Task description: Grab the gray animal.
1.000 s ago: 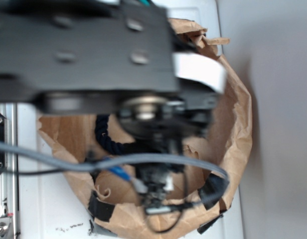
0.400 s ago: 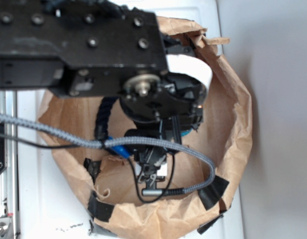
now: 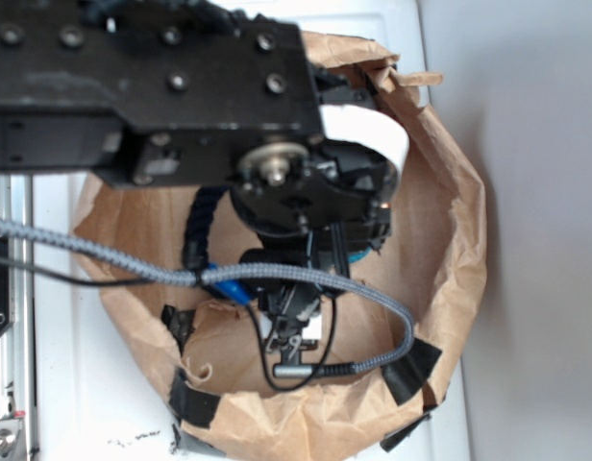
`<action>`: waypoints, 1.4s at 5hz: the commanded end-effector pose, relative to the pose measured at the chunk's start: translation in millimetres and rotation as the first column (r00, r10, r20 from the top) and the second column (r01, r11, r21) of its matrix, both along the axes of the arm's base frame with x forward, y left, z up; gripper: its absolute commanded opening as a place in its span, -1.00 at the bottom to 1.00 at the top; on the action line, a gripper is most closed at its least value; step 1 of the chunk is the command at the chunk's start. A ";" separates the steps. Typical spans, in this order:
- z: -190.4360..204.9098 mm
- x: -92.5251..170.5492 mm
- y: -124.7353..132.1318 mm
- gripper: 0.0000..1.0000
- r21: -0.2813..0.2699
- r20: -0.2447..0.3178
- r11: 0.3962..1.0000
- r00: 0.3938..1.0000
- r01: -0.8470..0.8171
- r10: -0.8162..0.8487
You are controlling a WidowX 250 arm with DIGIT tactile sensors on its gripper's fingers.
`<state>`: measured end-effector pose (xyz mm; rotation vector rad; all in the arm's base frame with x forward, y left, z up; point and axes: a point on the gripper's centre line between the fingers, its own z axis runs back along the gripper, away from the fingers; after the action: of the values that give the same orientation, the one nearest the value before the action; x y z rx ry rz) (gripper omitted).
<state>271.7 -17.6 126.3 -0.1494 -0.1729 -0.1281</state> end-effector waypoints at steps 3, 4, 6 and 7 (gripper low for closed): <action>-24.3 63.0 11.8 1.00 0.096 0.008 0.966 0.970 0.242 -0.244; -23.9 69.8 26.6 1.00 0.110 -0.002 0.951 0.957 0.289 -0.291; -25.8 40.2 64.2 1.00 0.188 -0.084 0.875 0.894 0.447 -0.439; -29.1 16.7 73.1 1.00 0.198 -0.062 0.858 0.879 0.475 -0.472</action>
<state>283.3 52.9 78.6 -0.0132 -0.0495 -0.6389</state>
